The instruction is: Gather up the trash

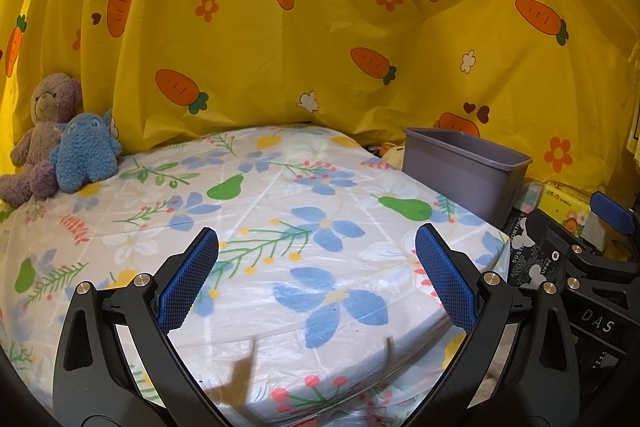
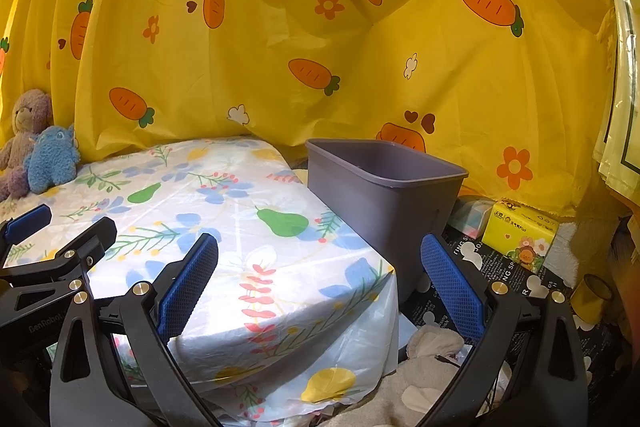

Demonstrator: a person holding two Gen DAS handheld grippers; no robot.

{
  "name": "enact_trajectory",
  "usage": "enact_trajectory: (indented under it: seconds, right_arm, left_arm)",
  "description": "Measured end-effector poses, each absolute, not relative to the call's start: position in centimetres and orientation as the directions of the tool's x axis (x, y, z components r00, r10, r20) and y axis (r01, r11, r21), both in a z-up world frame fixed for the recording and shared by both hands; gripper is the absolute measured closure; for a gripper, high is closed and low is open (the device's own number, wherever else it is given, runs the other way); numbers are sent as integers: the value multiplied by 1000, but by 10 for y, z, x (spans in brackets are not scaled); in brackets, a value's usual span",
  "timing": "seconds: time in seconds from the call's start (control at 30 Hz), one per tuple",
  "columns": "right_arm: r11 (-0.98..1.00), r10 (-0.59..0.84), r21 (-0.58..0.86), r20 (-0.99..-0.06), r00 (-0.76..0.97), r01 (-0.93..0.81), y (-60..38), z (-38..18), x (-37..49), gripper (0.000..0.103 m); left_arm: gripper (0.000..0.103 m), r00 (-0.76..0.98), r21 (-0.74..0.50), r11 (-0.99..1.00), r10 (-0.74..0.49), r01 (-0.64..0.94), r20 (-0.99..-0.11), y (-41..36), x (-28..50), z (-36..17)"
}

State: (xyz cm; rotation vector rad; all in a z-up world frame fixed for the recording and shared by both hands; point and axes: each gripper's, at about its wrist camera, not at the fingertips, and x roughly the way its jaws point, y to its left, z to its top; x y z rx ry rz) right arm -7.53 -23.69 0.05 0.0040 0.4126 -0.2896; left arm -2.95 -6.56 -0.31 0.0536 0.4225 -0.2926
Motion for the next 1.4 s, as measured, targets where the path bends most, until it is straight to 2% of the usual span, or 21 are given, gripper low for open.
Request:
enact_trajectory:
  seconds: [1.4]
  right_arm:
    - [957,-283,-53,-393,875,286,-234,1,-74,6]
  left_arm:
    - [6,871,-5,959,-260,284,-417,-66,-28,-3]
